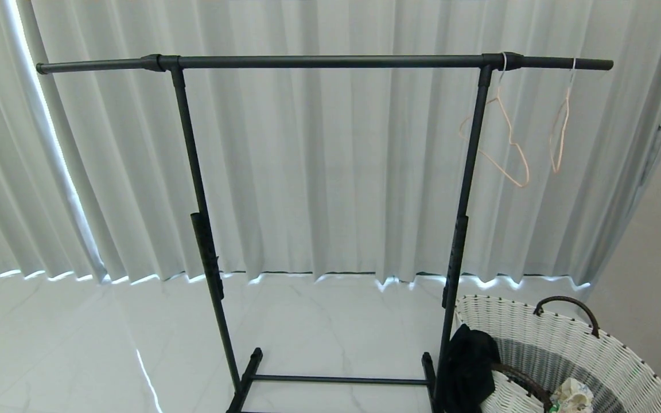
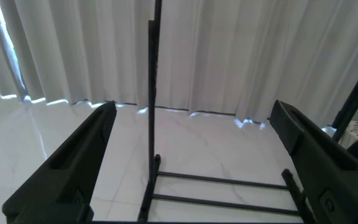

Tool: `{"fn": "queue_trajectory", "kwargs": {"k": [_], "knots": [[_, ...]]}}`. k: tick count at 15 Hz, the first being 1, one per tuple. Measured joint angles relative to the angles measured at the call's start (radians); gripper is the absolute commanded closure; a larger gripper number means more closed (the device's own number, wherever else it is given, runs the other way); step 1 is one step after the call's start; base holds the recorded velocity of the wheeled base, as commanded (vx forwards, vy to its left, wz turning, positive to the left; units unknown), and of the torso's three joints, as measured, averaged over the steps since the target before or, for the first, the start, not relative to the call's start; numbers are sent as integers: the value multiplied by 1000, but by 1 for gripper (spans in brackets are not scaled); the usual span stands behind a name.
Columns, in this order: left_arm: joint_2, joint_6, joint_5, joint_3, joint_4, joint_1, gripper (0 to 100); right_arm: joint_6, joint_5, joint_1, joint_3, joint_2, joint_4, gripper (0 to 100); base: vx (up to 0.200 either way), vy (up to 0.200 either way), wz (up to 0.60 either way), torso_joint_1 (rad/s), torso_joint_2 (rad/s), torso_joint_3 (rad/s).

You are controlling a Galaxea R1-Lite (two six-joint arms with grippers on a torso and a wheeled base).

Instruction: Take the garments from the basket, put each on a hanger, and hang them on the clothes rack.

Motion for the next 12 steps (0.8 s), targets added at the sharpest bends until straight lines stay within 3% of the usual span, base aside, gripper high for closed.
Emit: {"fn": "queue_trajectory", "kwargs": {"k": [5, 12], "knots": [[0, 1, 0, 0, 2, 0, 0, 38, 1, 0, 0, 0, 0, 0, 200, 0, 0, 5, 3, 1], [0, 7, 0, 0, 2, 0, 0, -24, 1, 0, 0, 0, 0, 0, 0, 0, 0, 0, 0, 0]]}}
